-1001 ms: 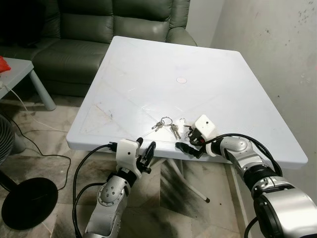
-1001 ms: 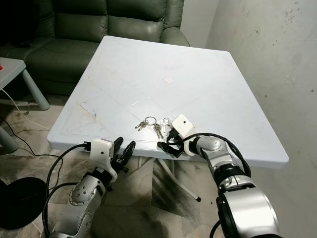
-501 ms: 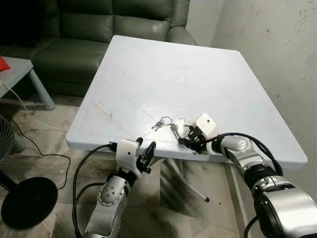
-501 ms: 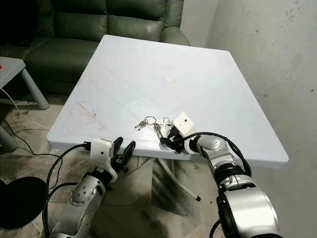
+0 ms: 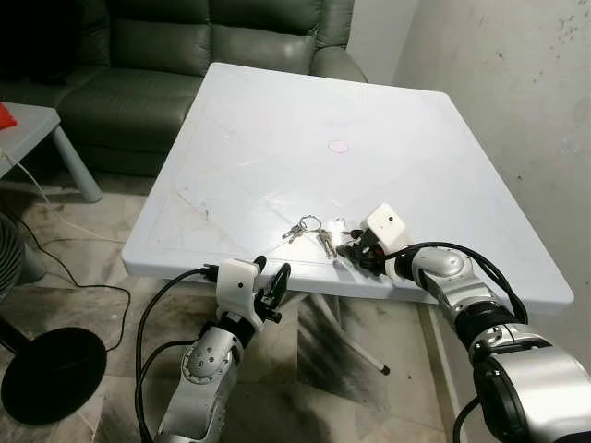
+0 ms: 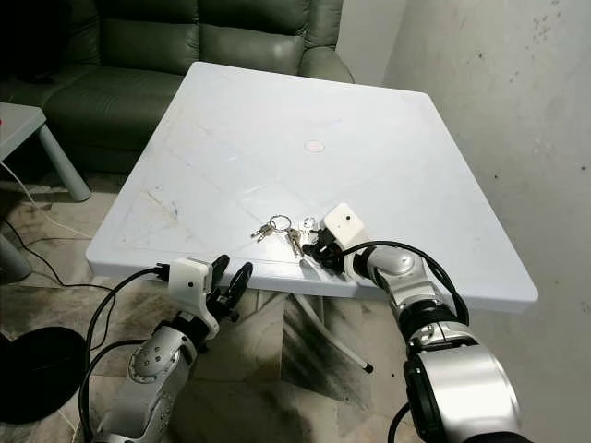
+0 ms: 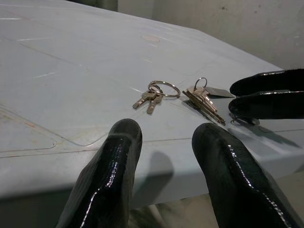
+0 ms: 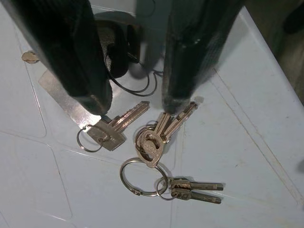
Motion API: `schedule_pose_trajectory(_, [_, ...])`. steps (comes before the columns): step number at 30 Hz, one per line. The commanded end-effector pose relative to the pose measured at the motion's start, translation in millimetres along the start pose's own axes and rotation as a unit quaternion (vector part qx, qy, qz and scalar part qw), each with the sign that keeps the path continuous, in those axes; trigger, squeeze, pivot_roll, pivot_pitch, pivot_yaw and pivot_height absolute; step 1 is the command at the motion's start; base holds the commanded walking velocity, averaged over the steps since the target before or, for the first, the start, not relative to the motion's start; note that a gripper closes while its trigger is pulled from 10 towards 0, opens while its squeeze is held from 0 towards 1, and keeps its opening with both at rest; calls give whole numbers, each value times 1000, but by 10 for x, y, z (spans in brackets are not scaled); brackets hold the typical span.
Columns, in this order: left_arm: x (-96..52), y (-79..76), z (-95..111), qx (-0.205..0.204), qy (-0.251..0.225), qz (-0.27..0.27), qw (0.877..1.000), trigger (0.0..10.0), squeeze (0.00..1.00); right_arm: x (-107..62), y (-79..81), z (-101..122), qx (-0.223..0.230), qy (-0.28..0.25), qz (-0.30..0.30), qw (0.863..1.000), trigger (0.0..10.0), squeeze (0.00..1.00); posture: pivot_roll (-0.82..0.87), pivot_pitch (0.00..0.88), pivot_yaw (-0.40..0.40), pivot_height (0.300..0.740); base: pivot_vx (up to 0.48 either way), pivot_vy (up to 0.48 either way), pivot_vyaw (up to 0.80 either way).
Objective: Hang keys on a hook
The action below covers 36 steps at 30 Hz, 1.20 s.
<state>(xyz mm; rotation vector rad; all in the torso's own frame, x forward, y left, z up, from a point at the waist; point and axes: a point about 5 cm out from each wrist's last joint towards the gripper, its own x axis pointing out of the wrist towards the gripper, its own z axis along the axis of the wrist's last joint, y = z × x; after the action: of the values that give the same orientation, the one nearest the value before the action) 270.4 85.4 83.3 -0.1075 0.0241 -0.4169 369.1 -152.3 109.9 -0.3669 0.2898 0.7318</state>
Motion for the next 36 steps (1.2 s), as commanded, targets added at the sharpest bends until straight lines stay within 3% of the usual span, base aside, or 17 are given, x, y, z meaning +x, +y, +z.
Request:
schedule_pose_trajectory(1, [23, -69, 29, -4, -5, -3, 1000, 10000, 0, -22, -66, 45, -5, 3, -6, 1000, 5059, 0, 104, 75, -117, 740, 0, 0, 0])
schedule_pose_trajectory(2, [24, -69, 28, -4, -5, -3, 1000, 10000, 0, -22, -67, 47, -7, 3, -7, 1000, 10000, 0, 105, 74, -117, 740, 0, 0, 0])
schedule_pose_trajectory(19, [30, -78, 34, -3, -8, 1, 1000, 10000, 0, -28, -103, 79, -22, 3, -21, 1000, 10000, 0, 112, 75, -123, 740, 0, 0, 0])
schedule_pose_trajectory(32, [32, -84, 39, -4, -10, 5, 1000, 10000, 0, -31, -51, -36, -13, 23, -13, 1000, 10000, 0, 114, 77, -127, 740, 0, 0, 0])
schedule_pose_trajectory(33, [32, -85, 39, -4, -10, 5, 1000, 10000, 0, -34, -51, -42, -11, 23, -13, 1000, 9294, 0, 113, 77, -126, 740, 0, 0, 0])
schedule_pose_trajectory(34, [31, -86, 39, -4, -10, 5, 1000, 10000, 0, -35, -52, -44, -10, 23, -13, 1000, 6902, 0, 112, 77, -126, 740, 0, 0, 0])
schedule_pose_trajectory(35, [30, -86, 39, -4, -10, 5, 1000, 10000, 0, -36, -53, -46, -9, 23, -14, 1000, 6902, 0, 112, 77, -126, 740, 0, 0, 0])
schedule_pose_trajectory(36, [29, -87, 39, -4, -10, 5, 1000, 10000, 0, -38, -56, -47, -8, 23, -15, 1000, 0, 0, 112, 78, -125, 740, 0, 0, 0])
